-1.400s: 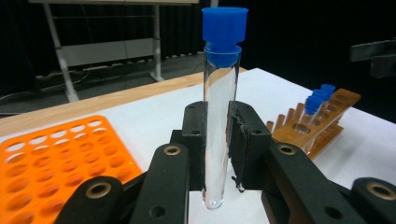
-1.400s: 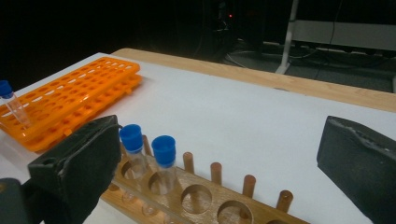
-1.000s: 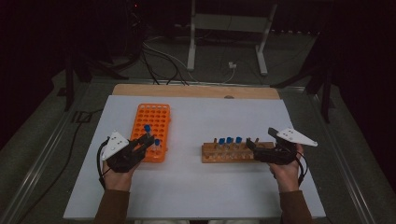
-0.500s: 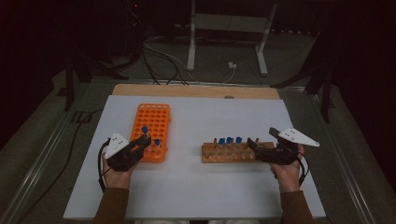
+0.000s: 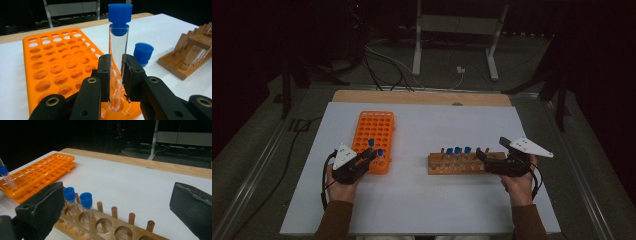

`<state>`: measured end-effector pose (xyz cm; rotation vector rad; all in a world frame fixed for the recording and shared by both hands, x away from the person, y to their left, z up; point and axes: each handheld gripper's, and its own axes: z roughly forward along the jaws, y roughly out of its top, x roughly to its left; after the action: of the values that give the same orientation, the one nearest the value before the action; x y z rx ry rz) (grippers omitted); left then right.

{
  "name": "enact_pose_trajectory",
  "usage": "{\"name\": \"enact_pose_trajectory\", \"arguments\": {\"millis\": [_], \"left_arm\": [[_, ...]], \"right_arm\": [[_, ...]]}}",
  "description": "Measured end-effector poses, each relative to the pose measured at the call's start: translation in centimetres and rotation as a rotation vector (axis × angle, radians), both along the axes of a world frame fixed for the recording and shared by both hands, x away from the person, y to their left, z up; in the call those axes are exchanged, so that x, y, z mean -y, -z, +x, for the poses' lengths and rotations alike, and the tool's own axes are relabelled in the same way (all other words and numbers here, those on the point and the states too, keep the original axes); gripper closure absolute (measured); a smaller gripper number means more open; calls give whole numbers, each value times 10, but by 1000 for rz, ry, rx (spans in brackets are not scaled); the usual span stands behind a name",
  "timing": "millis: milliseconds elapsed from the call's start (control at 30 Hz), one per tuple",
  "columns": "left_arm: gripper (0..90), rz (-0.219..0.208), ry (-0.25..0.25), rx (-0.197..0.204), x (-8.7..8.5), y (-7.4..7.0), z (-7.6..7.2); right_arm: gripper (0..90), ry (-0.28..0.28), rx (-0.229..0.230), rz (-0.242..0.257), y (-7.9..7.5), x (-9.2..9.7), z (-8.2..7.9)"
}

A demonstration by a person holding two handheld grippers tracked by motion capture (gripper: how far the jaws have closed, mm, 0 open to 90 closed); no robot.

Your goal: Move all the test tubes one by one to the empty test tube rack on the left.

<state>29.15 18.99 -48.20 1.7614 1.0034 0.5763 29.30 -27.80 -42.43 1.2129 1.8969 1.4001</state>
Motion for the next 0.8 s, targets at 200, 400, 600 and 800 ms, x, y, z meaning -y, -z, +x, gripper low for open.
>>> {"name": "enact_pose_trajectory", "arguments": {"millis": [200,400,600,800], "left_arm": [[778,22,7,-10,2,4,0],[778,42,12,-27,1,8,0],[780,66,14,-36,2,11,-2],[783,101,20,-40,4,11,-5]], "right_arm": [[0,-4,1,-2,0,-1,0],[0,-6,1,-2,1,-1,0],[0,-10,1,-4,1,-1,-1],[0,-12,-1,-4,2,-1,-1]]}}
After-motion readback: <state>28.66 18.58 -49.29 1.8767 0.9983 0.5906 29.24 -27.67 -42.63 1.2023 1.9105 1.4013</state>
